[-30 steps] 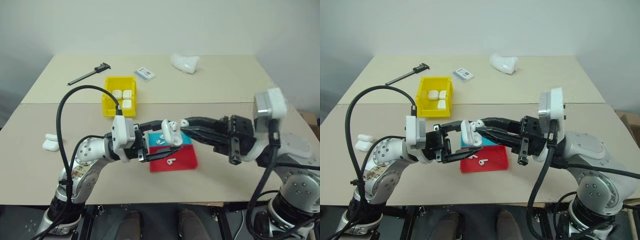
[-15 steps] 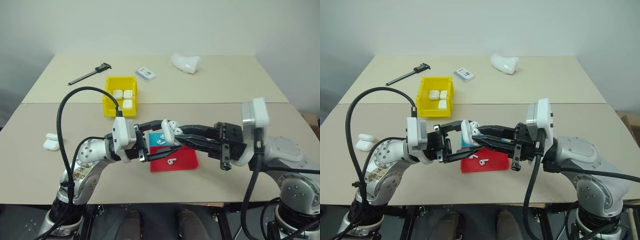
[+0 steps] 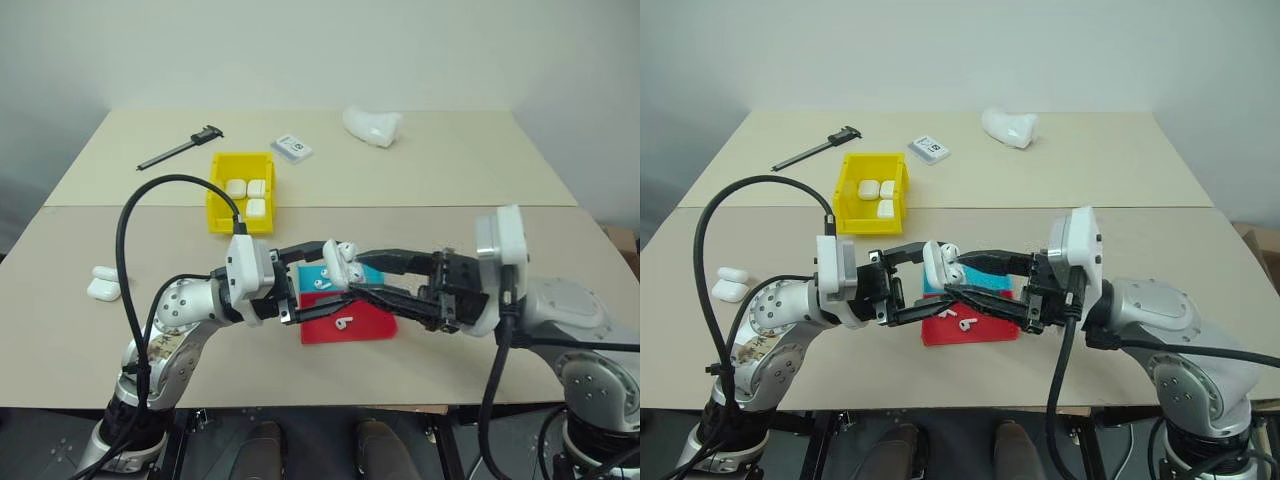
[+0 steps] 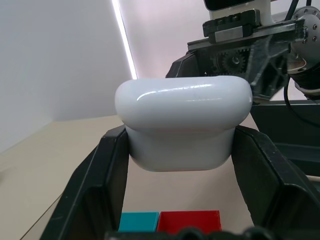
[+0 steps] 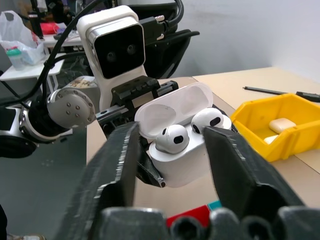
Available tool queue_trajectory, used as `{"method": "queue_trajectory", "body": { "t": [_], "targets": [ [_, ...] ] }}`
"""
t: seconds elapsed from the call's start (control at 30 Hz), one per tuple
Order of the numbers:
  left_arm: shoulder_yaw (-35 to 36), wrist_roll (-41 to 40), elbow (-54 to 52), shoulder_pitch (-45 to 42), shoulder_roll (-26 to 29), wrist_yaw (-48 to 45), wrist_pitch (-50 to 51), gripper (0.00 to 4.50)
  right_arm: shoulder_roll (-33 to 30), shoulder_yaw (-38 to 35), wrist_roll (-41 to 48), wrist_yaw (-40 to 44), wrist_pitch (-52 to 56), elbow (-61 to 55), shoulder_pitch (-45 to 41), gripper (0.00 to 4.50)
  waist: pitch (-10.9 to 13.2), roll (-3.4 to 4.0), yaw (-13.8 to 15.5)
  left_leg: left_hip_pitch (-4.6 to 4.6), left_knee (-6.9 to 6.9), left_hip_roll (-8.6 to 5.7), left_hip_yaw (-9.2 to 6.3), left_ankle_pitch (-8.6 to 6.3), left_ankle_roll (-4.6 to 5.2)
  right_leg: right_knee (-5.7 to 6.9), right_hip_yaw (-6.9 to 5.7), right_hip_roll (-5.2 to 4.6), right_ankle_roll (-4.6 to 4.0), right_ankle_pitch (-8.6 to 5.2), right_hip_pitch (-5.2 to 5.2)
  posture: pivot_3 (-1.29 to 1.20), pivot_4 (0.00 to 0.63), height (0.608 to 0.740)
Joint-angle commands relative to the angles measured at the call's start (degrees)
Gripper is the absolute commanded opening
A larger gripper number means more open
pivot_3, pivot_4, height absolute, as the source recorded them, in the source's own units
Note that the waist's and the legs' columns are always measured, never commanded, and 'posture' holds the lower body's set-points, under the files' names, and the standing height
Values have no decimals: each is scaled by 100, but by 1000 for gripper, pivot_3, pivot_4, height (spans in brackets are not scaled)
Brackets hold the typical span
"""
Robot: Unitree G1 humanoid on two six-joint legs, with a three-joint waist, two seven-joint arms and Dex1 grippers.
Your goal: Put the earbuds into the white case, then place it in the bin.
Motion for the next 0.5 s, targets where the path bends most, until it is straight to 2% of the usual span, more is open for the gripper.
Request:
{"method": "queue_trajectory", "body": {
  "t": [0.03,0.17,0.3,0.4,0.5],
  "targets": [
    [72,-20,-58,-21,-29,-7,-171,2770,-149,-145,71,56,-278,-65,46,3184,0,0,-4,0,0,0,0,0,0,0,0,0,0,0,0,0,150,740],
    [-7,130,81,-107,38,-33,-93,2770,-512,-555,357,356,-354,59,87,3184,1,-1,3,0,0,0,0,0,0,0,0,0,0,0,0,0,150,740],
    [-234,472,439,-368,-21,-52,-177,2770,-1075,-751,701,497,-183,370,-562,3184,1,-2,5,1,1,-2,3,0,0,-3,3,-1,3,2,3,0,150,740],
    [-434,675,676,-613,-148,-58,-222,2770,-1419,-419,837,403,117,679,-1452,2581,2,-2,-18,1,4,-1,5,0,1,-5,7,1,3,2,1,0,150,740],
    [-630,890,918,-863,-302,-103,-355,2770,-1528,133,617,329,354,950,-2256,1560,2,-3,-14,1,3,4,1,0,1,-5,4,7,0,2,2,0,150,740]
  ]
}}
